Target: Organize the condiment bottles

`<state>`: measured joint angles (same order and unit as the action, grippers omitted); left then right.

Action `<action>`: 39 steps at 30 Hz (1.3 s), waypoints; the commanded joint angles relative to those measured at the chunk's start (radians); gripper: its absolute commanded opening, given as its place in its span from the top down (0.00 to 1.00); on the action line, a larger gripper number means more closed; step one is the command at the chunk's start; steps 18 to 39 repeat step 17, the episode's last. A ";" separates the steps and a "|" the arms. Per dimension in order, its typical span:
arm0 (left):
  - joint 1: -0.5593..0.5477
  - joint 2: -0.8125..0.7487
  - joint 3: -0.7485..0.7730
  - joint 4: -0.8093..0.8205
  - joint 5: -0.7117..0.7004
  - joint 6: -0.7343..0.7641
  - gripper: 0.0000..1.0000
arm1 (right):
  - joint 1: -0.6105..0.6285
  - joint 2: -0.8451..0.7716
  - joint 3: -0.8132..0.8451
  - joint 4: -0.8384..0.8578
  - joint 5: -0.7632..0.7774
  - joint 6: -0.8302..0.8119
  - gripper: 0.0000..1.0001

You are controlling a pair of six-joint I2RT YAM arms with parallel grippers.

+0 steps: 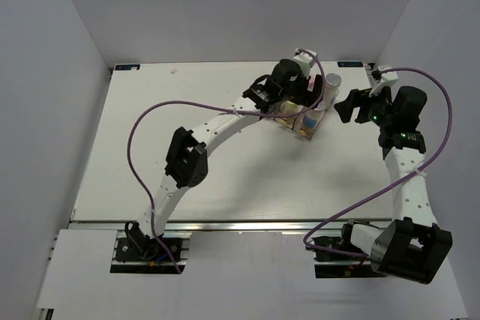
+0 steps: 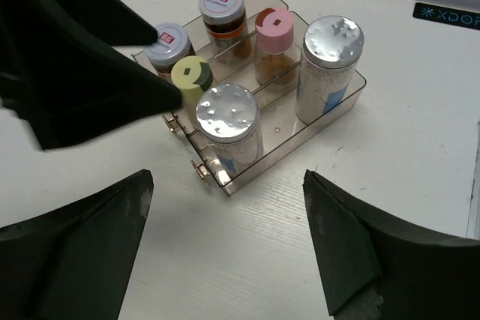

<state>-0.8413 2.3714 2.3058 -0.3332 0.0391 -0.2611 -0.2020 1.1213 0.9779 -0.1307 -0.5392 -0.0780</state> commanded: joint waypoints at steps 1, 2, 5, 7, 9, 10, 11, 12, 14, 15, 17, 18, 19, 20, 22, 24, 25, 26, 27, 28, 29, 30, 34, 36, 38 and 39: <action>-0.005 -0.270 -0.043 0.026 -0.044 0.011 0.02 | -0.004 0.006 0.034 -0.027 -0.079 -0.049 0.13; -0.005 -0.312 -0.122 0.032 -0.060 0.017 0.02 | -0.004 0.006 0.041 -0.036 -0.080 -0.051 0.11; -0.001 -0.551 -0.318 0.043 -0.096 0.026 0.02 | -0.004 0.012 0.091 -0.104 -0.064 -0.028 0.11; 0.010 -0.654 -0.429 0.042 -0.113 0.008 0.02 | -0.004 0.018 0.129 -0.197 -0.025 0.003 0.11; 0.042 -0.798 -0.587 0.020 -0.113 -0.018 0.02 | -0.004 0.018 0.183 -0.295 0.005 0.015 0.11; 0.073 -0.845 -0.638 0.011 -0.114 -0.055 0.02 | -0.004 0.017 0.200 -0.328 0.008 0.004 0.11; 0.090 -0.889 -0.687 0.000 -0.111 -0.075 0.02 | -0.004 0.015 0.232 -0.363 0.011 -0.002 0.11; 0.102 -0.978 -0.789 -0.006 -0.113 -0.099 0.02 | -0.004 0.012 0.243 -0.412 0.016 -0.008 0.11; 0.123 -1.063 -0.886 -0.009 -0.140 -0.113 0.02 | -0.004 -0.003 0.264 -0.457 0.010 -0.038 0.11; 0.126 -1.101 -0.963 -0.016 -0.149 -0.119 0.02 | -0.004 -0.012 0.260 -0.472 -0.001 -0.046 0.11; 0.133 -1.190 -1.012 -0.030 -0.165 -0.128 0.02 | -0.004 -0.046 0.245 -0.460 -0.010 -0.043 0.11; 0.133 -1.190 -1.012 -0.030 -0.165 -0.128 0.02 | -0.004 -0.046 0.245 -0.460 -0.010 -0.043 0.11; 0.133 -1.190 -1.012 -0.030 -0.165 -0.128 0.02 | -0.004 -0.046 0.245 -0.460 -0.010 -0.043 0.11; 0.133 -1.190 -1.012 -0.030 -0.165 -0.128 0.02 | -0.004 -0.046 0.245 -0.460 -0.010 -0.043 0.11; 0.133 -1.190 -1.012 -0.030 -0.165 -0.128 0.02 | -0.004 -0.046 0.245 -0.460 -0.010 -0.043 0.11; 0.133 -1.190 -1.012 -0.030 -0.165 -0.128 0.02 | -0.004 -0.046 0.245 -0.460 -0.010 -0.043 0.11; 0.133 -1.190 -1.012 -0.030 -0.165 -0.128 0.02 | -0.004 -0.046 0.245 -0.460 -0.010 -0.043 0.11; 0.133 -1.190 -1.012 -0.030 -0.165 -0.128 0.02 | -0.004 -0.046 0.245 -0.460 -0.010 -0.043 0.11; 0.133 -1.190 -1.012 -0.030 -0.165 -0.128 0.02 | -0.004 -0.046 0.245 -0.460 -0.010 -0.043 0.11; 0.133 -1.190 -1.012 -0.030 -0.165 -0.128 0.02 | -0.004 -0.046 0.245 -0.460 -0.010 -0.043 0.11; 0.133 -1.190 -1.012 -0.030 -0.165 -0.128 0.02 | -0.004 -0.046 0.245 -0.460 -0.010 -0.043 0.11; 0.133 -1.190 -1.012 -0.030 -0.165 -0.128 0.02 | -0.004 -0.046 0.245 -0.460 -0.010 -0.043 0.11; 0.133 -1.190 -1.012 -0.030 -0.165 -0.128 0.02 | -0.004 -0.046 0.245 -0.460 -0.010 -0.043 0.11; 0.133 -1.190 -1.012 -0.030 -0.165 -0.128 0.02 | -0.004 -0.046 0.245 -0.460 -0.010 -0.043 0.11; 0.133 -1.190 -1.012 -0.030 -0.165 -0.128 0.02 | -0.004 -0.046 0.245 -0.460 -0.010 -0.043 0.11; 0.133 -1.190 -1.012 -0.030 -0.165 -0.128 0.02 | -0.004 -0.046 0.245 -0.460 -0.010 -0.043 0.11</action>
